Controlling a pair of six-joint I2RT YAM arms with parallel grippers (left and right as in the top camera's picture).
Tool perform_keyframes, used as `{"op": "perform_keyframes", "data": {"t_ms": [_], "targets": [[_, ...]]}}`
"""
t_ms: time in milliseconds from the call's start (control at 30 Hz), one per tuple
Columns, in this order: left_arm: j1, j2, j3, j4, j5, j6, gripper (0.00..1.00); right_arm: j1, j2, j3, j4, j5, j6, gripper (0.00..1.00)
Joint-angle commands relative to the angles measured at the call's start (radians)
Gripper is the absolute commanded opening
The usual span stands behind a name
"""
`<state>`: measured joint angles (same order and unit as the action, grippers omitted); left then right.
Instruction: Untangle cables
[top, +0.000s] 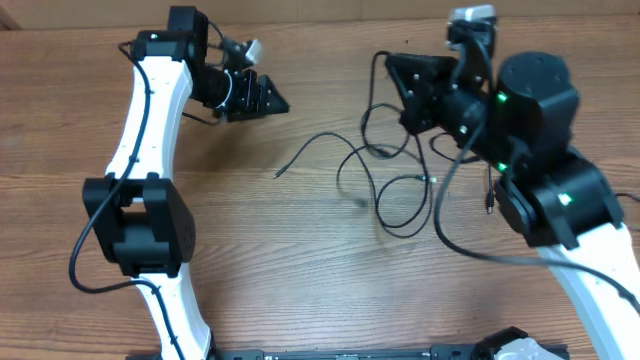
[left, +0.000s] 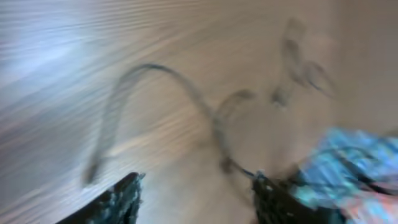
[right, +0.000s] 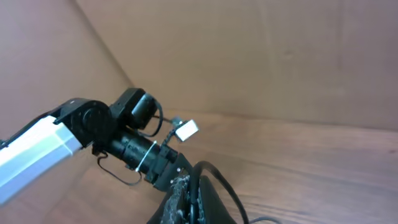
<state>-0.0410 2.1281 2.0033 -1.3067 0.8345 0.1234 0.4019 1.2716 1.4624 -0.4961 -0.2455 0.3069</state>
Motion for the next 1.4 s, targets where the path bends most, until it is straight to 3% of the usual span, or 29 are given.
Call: {"op": "perform_keyframes", "data": {"t_ms": [0,233,700,767,867,1067,1300,1367], "targets": [[-0.020,-0.006,0.003,-0.048,0.275,0.219,0.54,0.003,0.018,0.019,0.024,-0.052,0.089,0.04],[-0.076,-0.006,0.002,-0.101,0.300,0.243,0.59,0.003,0.050,0.019,0.049,-0.052,0.188,0.04],[-0.183,-0.006,0.002,-0.014,0.300,0.222,0.61,0.003,0.051,0.019,0.087,-0.056,0.274,0.04],[-0.193,-0.006,0.002,0.019,0.296,0.178,0.52,0.003,0.051,0.019,0.090,-0.056,0.273,0.04],[-0.202,-0.006,0.002,0.076,0.273,0.093,0.18,0.003,0.051,0.019,0.092,-0.065,0.273,0.04],[-0.214,-0.006,0.002,0.114,0.223,0.037,0.04,0.003,0.049,0.019,0.115,-0.098,0.273,0.04],[-0.217,-0.006,-0.006,0.104,0.047,-0.034,0.07,0.003,0.027,0.019,0.136,-0.097,0.273,0.04],[-0.217,-0.006,-0.006,0.109,0.049,-0.034,0.31,0.003,0.024,0.019,0.135,-0.098,0.273,0.04]]}}
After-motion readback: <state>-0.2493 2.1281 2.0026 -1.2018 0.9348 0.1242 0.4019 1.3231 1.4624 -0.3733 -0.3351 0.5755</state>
